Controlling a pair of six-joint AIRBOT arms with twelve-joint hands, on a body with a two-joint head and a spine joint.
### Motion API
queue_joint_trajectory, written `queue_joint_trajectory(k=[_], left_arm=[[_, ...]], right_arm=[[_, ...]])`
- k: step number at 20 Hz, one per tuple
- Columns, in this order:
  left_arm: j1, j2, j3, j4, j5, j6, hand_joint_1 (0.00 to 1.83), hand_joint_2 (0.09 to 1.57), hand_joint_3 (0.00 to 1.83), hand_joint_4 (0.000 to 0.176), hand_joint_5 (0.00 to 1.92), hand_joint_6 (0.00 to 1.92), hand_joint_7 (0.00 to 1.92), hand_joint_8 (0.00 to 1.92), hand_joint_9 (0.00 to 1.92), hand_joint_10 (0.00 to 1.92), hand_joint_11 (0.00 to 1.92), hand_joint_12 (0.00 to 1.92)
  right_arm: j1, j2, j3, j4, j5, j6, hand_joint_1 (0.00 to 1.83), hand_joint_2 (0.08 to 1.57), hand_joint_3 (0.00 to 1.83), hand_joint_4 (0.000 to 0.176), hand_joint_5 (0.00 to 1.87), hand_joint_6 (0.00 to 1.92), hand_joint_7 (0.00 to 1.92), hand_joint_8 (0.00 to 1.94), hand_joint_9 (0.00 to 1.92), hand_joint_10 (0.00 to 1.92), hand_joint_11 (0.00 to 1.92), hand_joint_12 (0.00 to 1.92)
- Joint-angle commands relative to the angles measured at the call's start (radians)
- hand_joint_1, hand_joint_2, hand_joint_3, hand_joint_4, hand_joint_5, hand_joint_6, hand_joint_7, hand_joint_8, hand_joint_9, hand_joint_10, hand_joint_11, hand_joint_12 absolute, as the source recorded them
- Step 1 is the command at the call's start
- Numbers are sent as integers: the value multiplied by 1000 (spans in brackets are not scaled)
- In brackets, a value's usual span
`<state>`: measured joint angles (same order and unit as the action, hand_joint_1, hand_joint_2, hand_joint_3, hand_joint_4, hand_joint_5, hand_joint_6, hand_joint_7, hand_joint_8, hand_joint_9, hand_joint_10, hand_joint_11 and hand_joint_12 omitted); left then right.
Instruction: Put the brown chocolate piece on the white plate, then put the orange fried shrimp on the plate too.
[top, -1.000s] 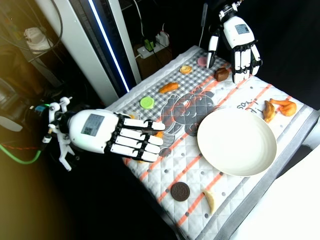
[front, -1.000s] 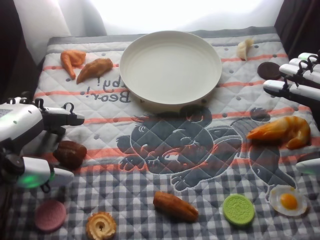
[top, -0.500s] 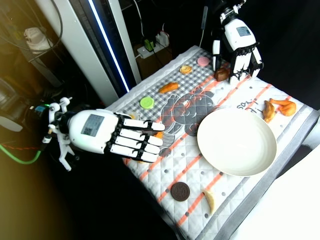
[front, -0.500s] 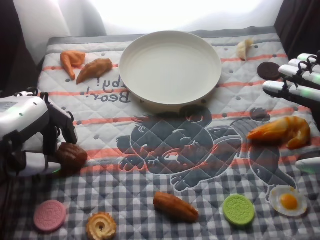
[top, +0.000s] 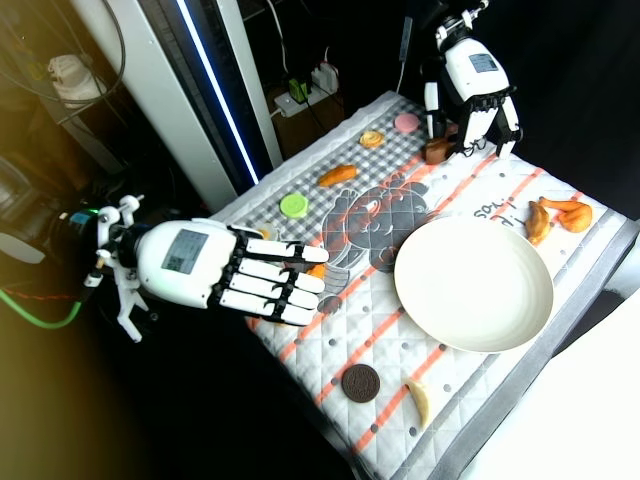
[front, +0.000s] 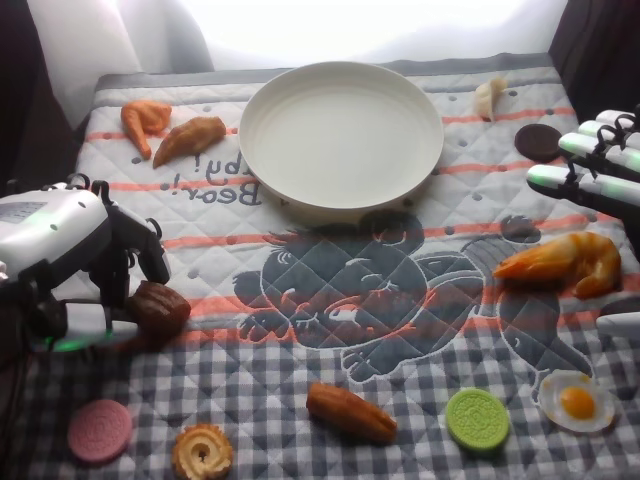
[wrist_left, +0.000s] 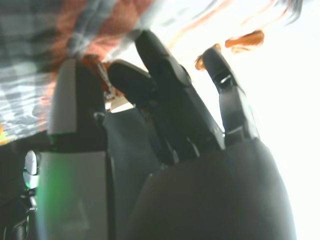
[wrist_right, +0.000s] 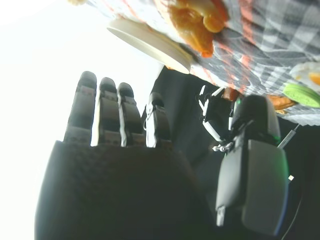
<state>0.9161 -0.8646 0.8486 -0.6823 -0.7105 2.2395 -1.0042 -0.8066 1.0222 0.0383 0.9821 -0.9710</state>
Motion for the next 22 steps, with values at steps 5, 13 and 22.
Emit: queue_joint_trajectory(k=[5,13,22], left_arm=[[-8,-2,0,23,-80,-4,923,851,0,46,781,0,1026,13,975,0,65,924],[-15,-21,4,40,-59,-4,1206,1006,3,3,1129,411,1168,592,1040,21,144,794],[-66,-16,13,68,-75,-5,1259,1044,0,0,1137,587,1154,860,1222,105,188,886]], right_arm=[[0,2,3,21,115,0,530,1057,6,176,0,0,0,0,0,0,0,0],[0,2,3,22,115,0,484,1035,0,176,0,0,0,0,0,0,0,0],[-1,2,3,27,116,0,529,1080,11,176,0,0,0,0,0,0,0,0]])
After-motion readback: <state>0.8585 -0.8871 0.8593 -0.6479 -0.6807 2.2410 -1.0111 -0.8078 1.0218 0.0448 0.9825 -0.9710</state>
